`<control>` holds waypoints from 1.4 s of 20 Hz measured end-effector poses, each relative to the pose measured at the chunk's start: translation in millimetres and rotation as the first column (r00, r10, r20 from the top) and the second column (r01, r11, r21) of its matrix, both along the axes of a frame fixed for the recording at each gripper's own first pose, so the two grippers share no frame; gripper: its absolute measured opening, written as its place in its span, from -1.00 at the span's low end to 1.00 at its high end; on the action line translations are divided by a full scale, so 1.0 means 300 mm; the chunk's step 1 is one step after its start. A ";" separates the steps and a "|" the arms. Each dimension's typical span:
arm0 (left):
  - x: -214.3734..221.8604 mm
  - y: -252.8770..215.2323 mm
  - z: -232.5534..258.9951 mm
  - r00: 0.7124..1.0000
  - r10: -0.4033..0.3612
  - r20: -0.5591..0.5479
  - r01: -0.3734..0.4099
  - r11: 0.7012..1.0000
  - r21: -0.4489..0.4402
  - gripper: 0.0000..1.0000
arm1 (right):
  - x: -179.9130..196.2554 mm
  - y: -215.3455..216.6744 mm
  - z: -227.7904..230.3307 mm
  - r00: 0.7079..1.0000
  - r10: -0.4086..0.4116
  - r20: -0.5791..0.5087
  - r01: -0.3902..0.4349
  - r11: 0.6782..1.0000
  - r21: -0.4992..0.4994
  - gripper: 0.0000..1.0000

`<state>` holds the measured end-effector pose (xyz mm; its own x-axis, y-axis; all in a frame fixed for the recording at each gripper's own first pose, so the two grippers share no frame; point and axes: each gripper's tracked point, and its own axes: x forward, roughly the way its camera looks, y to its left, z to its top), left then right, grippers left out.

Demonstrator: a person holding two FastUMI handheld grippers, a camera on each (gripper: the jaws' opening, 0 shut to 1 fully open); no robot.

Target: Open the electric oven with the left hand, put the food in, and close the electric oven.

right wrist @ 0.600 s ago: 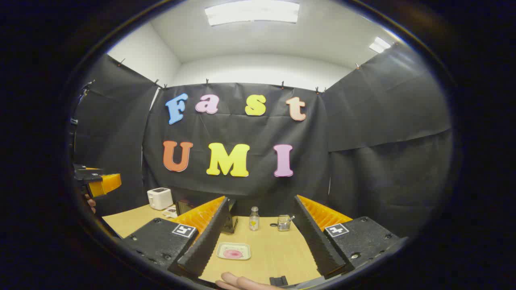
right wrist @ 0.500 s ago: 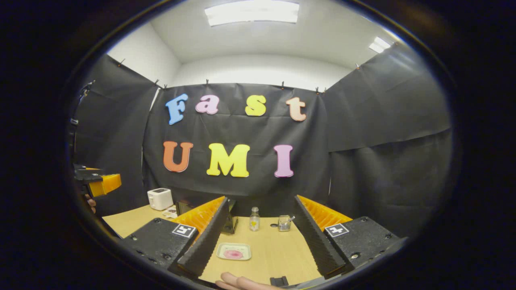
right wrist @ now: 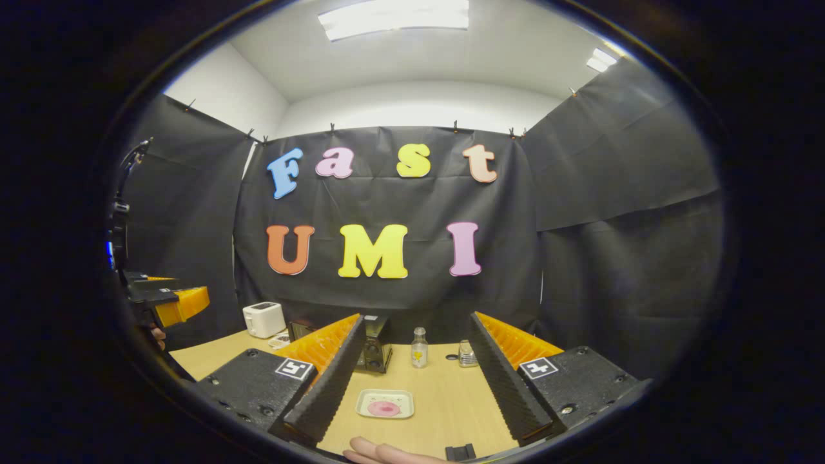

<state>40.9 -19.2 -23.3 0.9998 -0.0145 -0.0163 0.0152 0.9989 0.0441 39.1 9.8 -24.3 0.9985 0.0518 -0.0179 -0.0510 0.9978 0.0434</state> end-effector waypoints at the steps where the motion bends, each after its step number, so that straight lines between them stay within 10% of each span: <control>1: 0.025 -0.006 -0.012 1.000 0.000 -0.006 0.000 1.000 0.000 0.89 | 0.018 0.002 -0.005 1.000 0.003 0.002 -0.003 1.000 -0.002 1.00; 18: 0.737 -0.104 -0.219 0.993 -0.021 -0.117 0.012 0.997 -0.072 0.89 | 0.348 -0.166 -0.121 0.997 -0.072 0.013 0.073 0.997 -0.024 1.00; 28: 1.186 -0.152 -0.556 0.927 -0.062 -0.370 0.045 0.997 -0.055 0.90 | 0.386 -0.300 -0.165 0.990 -0.142 0.011 0.142 0.990 -0.015 0.94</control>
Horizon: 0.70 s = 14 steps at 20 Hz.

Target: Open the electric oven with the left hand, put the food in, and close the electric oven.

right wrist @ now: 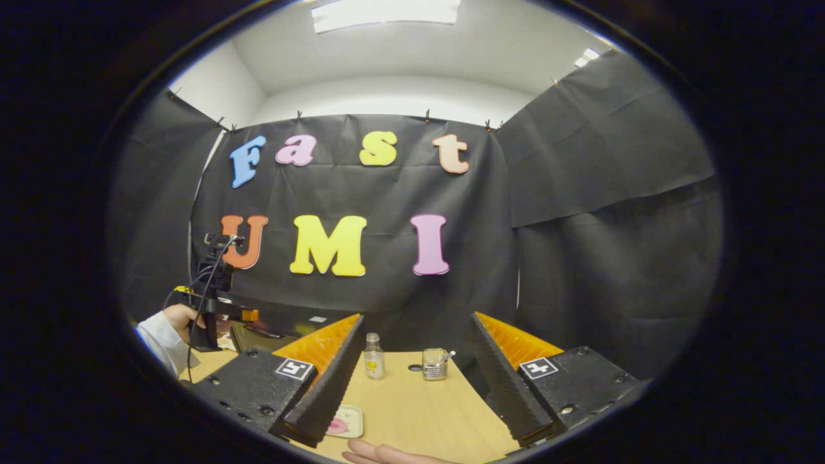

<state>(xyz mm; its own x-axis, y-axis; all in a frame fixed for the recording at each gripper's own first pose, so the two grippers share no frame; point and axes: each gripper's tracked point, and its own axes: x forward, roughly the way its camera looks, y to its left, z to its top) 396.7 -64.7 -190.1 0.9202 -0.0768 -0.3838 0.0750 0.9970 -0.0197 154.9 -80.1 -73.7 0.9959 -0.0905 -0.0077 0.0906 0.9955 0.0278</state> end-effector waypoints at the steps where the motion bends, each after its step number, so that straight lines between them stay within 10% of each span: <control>1: 0.020 -0.003 -0.031 1.000 -0.003 -0.024 0.003 1.000 0.001 0.91 | 0.004 -0.003 -0.010 1.000 -0.004 -0.007 0.004 1.000 0.000 0.94; 14: 0.096 -0.030 -0.151 0.994 -0.040 -0.106 0.050 0.995 0.090 0.89 | -0.013 -0.055 -0.061 0.998 -0.036 -0.045 0.036 0.999 0.012 1.00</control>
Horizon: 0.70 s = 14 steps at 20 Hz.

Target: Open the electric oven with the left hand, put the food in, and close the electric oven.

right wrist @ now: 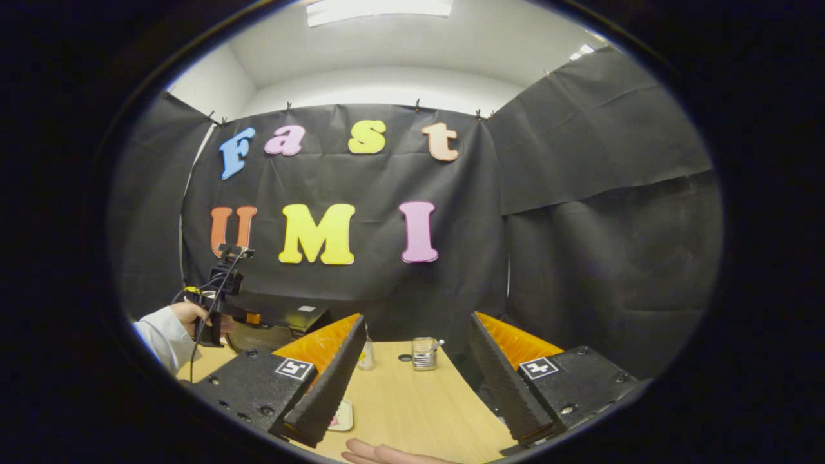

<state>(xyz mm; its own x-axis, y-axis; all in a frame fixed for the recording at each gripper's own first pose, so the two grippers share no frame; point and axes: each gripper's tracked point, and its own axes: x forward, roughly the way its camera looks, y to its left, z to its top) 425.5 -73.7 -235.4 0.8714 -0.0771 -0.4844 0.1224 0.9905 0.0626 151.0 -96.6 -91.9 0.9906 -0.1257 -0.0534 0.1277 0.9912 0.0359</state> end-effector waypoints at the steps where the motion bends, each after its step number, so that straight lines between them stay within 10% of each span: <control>1: -0.006 0.000 0.006 1.000 0.003 -0.006 -0.003 1.000 0.000 0.89 | -0.004 0.000 0.001 1.000 0.000 -0.001 0.000 1.000 0.000 1.00; 14: -0.228 0.032 -0.047 0.999 -0.008 -0.049 0.007 1.000 -0.019 0.90 | -0.092 0.033 0.011 1.000 0.015 -0.021 -0.015 1.000 0.008 1.00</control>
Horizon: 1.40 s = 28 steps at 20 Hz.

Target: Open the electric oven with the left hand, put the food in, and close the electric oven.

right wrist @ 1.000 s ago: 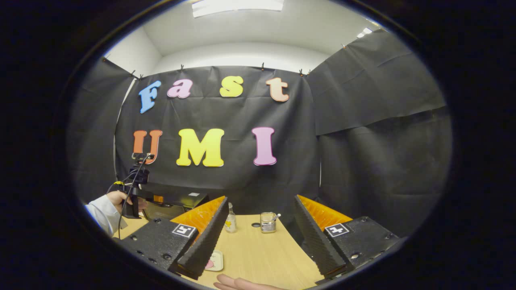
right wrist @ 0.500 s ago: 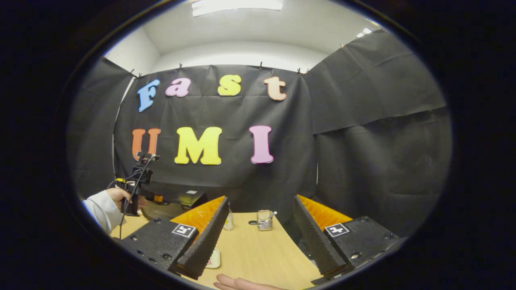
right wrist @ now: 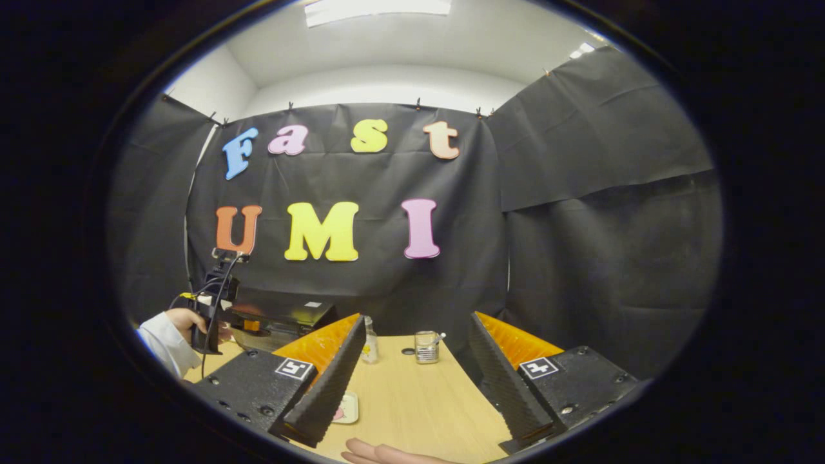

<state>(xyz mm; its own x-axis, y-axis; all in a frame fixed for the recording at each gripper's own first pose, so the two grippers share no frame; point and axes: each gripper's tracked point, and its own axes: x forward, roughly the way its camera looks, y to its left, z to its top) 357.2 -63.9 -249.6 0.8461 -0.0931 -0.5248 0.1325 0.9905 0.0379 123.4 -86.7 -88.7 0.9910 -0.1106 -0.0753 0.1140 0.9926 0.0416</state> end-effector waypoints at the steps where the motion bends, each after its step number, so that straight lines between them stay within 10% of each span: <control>1: -0.023 0.003 -0.010 1.000 -0.002 -0.003 0.002 1.000 -0.004 0.90 | -0.009 0.007 -0.001 1.000 0.003 0.001 -0.003 1.000 -0.004 1.00; 20: -0.334 0.058 -0.444 0.978 0.006 -0.208 -0.028 0.994 -0.105 0.90 | 0.001 0.131 -0.086 0.995 0.060 -0.080 -0.059 0.998 0.006 1.00; 28: -0.326 0.061 -0.355 0.996 0.007 -0.086 -0.013 0.998 -0.068 0.90 | 0.028 0.144 -0.157 0.986 0.080 -0.147 -0.076 0.997 0.030 1.00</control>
<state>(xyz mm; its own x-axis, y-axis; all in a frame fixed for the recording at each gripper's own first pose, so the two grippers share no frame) 259.5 -45.7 -355.9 0.7995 -0.1233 -0.5879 0.1224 0.9916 -0.0416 131.7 -43.7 -135.8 0.9744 -0.0296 -0.2231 0.0427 0.9976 0.0539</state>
